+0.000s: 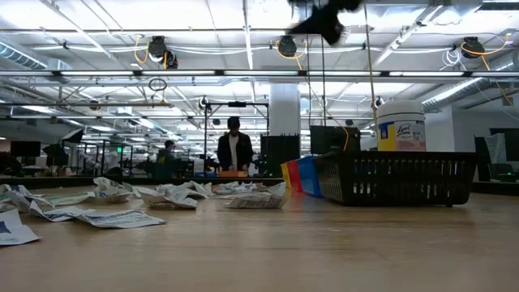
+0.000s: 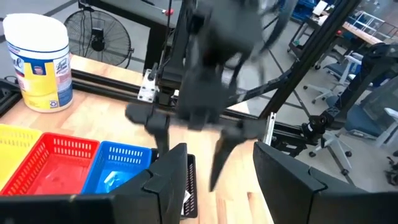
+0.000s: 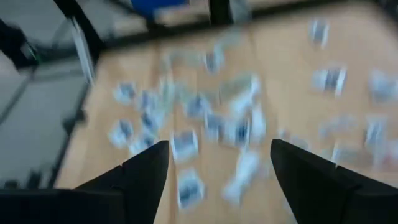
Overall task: Pick & Place First Aid Supplies
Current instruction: Put the black towelette pack into the black bin
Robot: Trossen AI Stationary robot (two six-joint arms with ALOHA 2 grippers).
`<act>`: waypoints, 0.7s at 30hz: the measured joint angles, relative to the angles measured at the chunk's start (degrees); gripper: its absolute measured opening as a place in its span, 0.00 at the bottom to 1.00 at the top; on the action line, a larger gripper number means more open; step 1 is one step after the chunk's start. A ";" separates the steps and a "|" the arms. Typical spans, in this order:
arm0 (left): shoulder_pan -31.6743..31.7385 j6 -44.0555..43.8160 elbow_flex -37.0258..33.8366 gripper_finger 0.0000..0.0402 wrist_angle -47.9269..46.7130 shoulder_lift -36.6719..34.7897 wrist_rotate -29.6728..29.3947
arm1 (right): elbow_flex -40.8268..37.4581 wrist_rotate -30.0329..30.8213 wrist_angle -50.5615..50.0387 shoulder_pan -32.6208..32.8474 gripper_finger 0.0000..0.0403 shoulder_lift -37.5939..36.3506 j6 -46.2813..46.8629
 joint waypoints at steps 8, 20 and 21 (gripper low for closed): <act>0.00 -0.02 0.00 0.47 0.14 0.00 -0.07 | 12.62 3.28 1.65 -1.61 0.69 0.00 -6.31; 8.50 -17.73 0.00 0.47 -12.02 0.02 -4.10 | 14.99 2.89 1.72 -2.16 0.69 0.04 -9.21; 9.64 -19.24 0.00 0.47 -12.81 0.02 -4.22 | 14.99 2.89 1.70 -2.16 0.69 0.04 -9.23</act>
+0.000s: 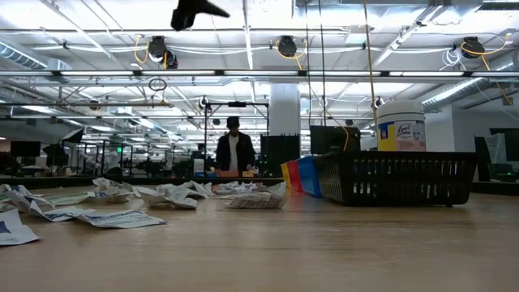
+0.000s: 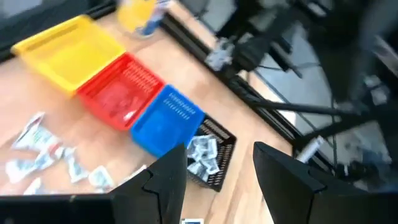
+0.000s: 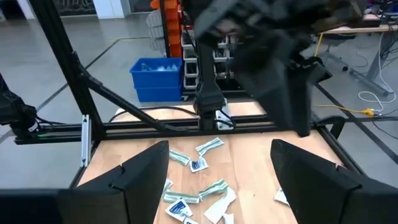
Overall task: Pick & Place First Aid Supplies
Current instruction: Put the black towelette pack into the black bin
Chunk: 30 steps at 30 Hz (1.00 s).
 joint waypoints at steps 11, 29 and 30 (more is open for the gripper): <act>14.02 -6.18 7.57 0.47 -24.41 3.99 -6.23 | 0.00 -0.34 3.23 0.00 0.69 0.00 -5.26; 22.45 -6.62 13.62 0.47 -44.89 17.56 -3.99 | 0.00 -4.72 3.44 -0.39 0.69 0.00 -7.68; 22.45 -6.40 13.62 0.47 -45.06 17.95 -4.43 | 0.00 -4.72 3.44 -0.39 0.69 -0.03 -7.68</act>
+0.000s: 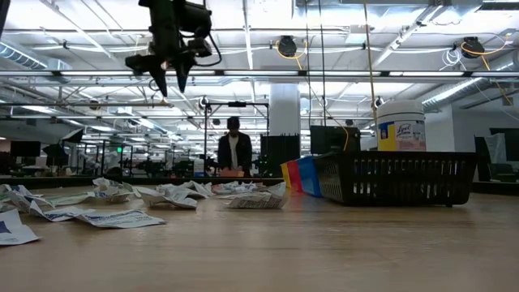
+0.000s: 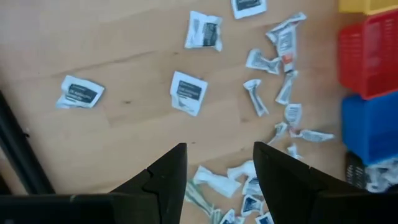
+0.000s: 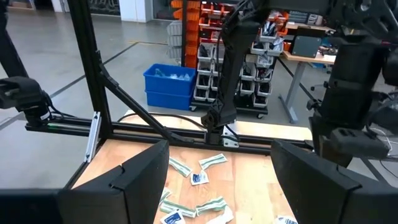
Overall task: Pick & Place First Aid Supplies
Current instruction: Put the black towelette pack into the black bin
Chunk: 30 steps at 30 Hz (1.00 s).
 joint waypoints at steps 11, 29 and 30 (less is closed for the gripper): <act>-3.17 2.18 -4.09 0.47 2.69 4.13 -12.29 | -0.02 0.08 -0.44 0.00 0.69 -0.38 0.00; -4.92 -3.89 -31.34 0.47 33.31 4.27 -8.87 | -0.02 0.06 -0.61 0.00 0.69 -0.38 -1.31; -4.98 -4.26 -32.37 0.47 34.57 4.27 -8.44 | -0.02 0.07 -0.63 0.00 0.69 -0.38 -1.31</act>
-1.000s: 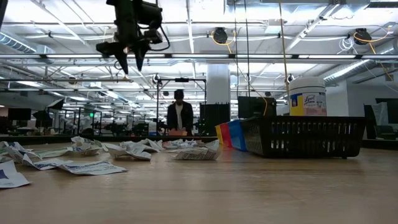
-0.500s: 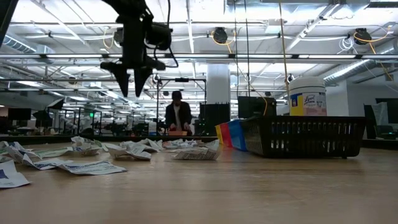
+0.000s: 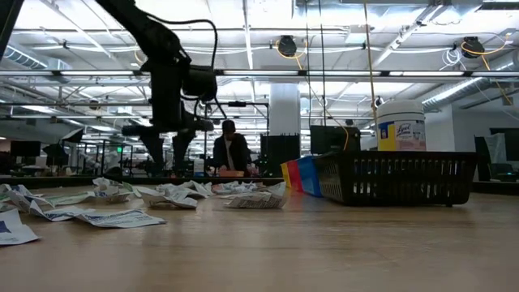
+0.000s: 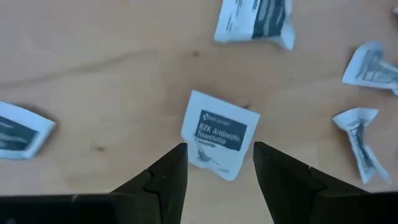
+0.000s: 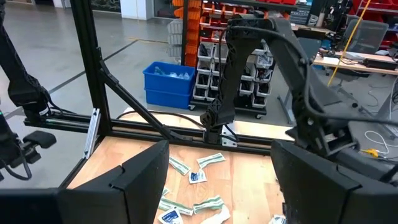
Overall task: Pick & Place First Aid Supplies
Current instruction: Put the black towelette pack into the black bin
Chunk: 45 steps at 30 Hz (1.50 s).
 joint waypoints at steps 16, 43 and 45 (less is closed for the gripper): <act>-0.97 -0.89 -5.37 0.47 5.16 0.02 -1.98 | 0.00 0.09 0.07 0.00 0.69 0.00 0.02; 0.91 6.06 -5.55 0.02 3.32 -12.00 7.45 | -0.04 0.35 0.75 0.15 0.69 -0.33 0.45; 0.61 7.22 -5.50 0.02 4.42 -16.45 7.93 | -0.04 0.37 1.09 0.15 0.69 -0.55 0.39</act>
